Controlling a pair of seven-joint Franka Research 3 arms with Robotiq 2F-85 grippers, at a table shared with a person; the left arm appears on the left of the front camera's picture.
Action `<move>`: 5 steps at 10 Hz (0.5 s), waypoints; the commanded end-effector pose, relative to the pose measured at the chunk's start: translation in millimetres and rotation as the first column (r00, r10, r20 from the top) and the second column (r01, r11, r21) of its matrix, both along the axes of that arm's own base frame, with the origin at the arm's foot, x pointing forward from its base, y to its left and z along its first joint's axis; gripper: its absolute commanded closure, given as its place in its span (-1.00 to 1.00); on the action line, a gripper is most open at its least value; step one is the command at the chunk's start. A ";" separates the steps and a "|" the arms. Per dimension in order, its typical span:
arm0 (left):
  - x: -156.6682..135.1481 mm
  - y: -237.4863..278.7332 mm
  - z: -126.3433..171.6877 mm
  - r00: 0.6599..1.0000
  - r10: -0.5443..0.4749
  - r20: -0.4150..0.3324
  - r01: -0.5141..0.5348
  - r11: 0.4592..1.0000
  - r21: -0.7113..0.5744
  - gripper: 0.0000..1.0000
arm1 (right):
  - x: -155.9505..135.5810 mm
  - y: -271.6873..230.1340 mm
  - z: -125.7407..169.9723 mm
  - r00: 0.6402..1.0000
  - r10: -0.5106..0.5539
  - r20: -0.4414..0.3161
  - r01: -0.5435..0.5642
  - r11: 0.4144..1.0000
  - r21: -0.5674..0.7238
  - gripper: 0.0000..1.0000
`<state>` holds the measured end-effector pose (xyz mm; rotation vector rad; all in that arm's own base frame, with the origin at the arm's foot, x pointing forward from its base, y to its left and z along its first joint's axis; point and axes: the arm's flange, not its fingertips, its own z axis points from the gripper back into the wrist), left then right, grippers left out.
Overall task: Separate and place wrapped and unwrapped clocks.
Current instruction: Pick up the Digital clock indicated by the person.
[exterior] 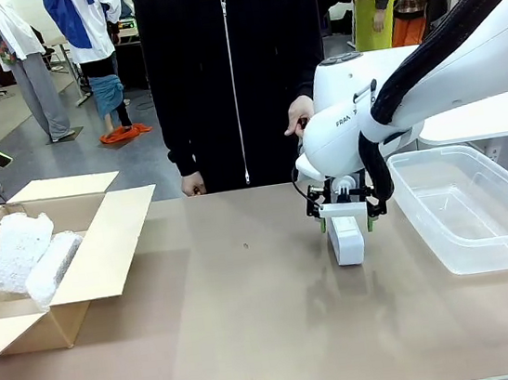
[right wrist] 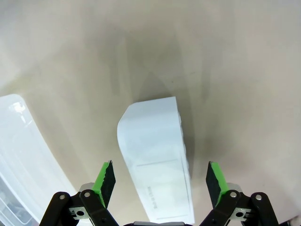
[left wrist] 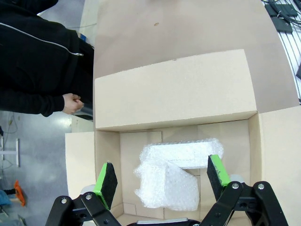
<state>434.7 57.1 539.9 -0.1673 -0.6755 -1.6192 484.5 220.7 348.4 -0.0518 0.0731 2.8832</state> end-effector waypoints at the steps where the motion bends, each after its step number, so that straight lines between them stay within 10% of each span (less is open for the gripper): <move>1: -0.3 0.3 0.8 1.000 -0.003 -0.003 0.003 1.000 -0.012 -1.00 | 2.6 8.0 -10.0 1.000 0.012 -0.016 -0.012 1.000 -0.006 -1.00; 5: -0.3 0.3 0.8 1.000 -0.003 -0.003 0.003 1.000 -0.012 -1.00 | 3.0 12.4 -19.1 1.000 -0.004 -0.029 0.003 1.000 -0.015 -1.00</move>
